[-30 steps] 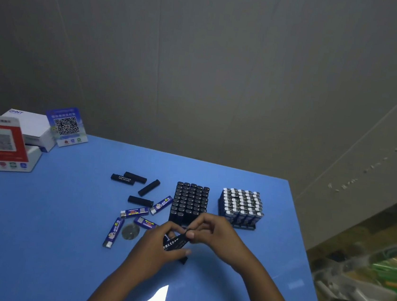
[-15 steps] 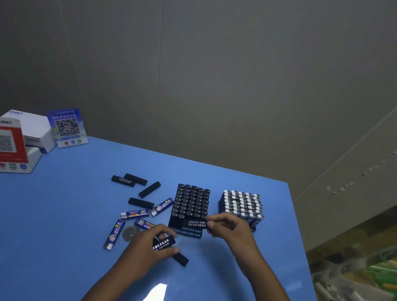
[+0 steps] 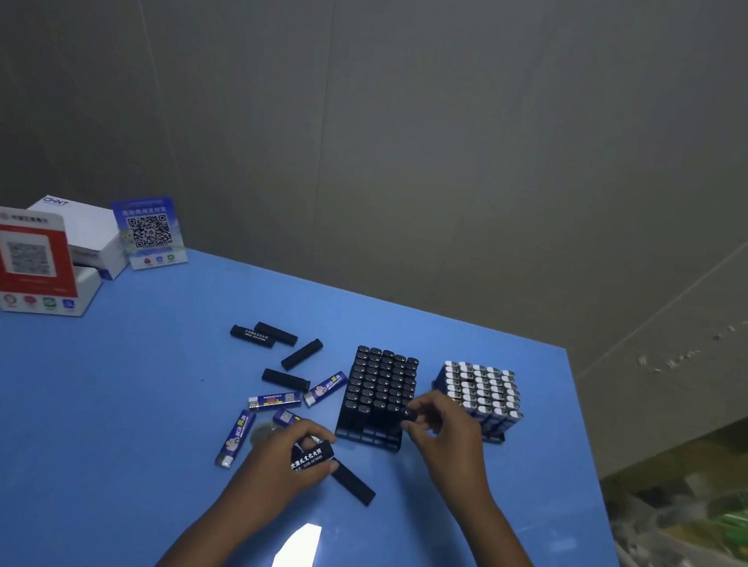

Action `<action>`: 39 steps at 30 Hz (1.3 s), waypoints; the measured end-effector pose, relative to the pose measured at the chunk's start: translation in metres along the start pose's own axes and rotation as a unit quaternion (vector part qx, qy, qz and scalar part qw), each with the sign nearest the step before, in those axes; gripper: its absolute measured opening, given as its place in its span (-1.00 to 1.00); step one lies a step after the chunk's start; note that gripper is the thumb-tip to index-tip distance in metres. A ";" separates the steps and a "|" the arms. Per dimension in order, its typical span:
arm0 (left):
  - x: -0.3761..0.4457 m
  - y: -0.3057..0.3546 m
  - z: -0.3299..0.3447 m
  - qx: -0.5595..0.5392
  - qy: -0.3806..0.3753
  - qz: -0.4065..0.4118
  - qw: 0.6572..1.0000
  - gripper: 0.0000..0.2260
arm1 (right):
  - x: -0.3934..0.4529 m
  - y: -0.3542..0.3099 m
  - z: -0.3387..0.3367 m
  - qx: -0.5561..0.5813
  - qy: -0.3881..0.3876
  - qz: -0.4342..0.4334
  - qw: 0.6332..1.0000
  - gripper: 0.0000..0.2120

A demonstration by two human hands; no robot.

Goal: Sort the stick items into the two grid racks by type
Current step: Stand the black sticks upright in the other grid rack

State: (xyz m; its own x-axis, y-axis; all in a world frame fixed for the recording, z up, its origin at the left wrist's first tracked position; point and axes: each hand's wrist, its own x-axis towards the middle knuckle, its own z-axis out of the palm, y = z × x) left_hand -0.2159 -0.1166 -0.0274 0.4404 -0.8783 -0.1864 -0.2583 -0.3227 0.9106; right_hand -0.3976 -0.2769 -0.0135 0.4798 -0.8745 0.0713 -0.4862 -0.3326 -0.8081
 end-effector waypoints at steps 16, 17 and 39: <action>0.005 -0.002 -0.003 0.010 0.013 -0.017 1.000 -0.77 | 0.012 0.009 0.024 -0.085 -0.049 -0.047 0.994 -0.87; 0.006 -0.002 -0.003 0.010 0.014 -0.018 1.000 -0.77 | 0.014 0.009 0.024 -0.085 -0.048 -0.036 0.995 -0.84; 0.006 -0.002 0.000 0.000 0.024 -0.015 1.000 -0.77 | 0.017 0.005 0.037 -0.104 -0.062 -0.005 0.993 -0.78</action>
State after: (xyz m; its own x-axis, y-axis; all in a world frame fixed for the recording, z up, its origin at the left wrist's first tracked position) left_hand -0.2121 -0.1211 -0.0306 0.4887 -0.8501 -0.1963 -0.2440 -0.3492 0.9047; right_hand -0.3648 -0.2800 -0.0377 0.5649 -0.8251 -0.0044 -0.6151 -0.4176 -0.6688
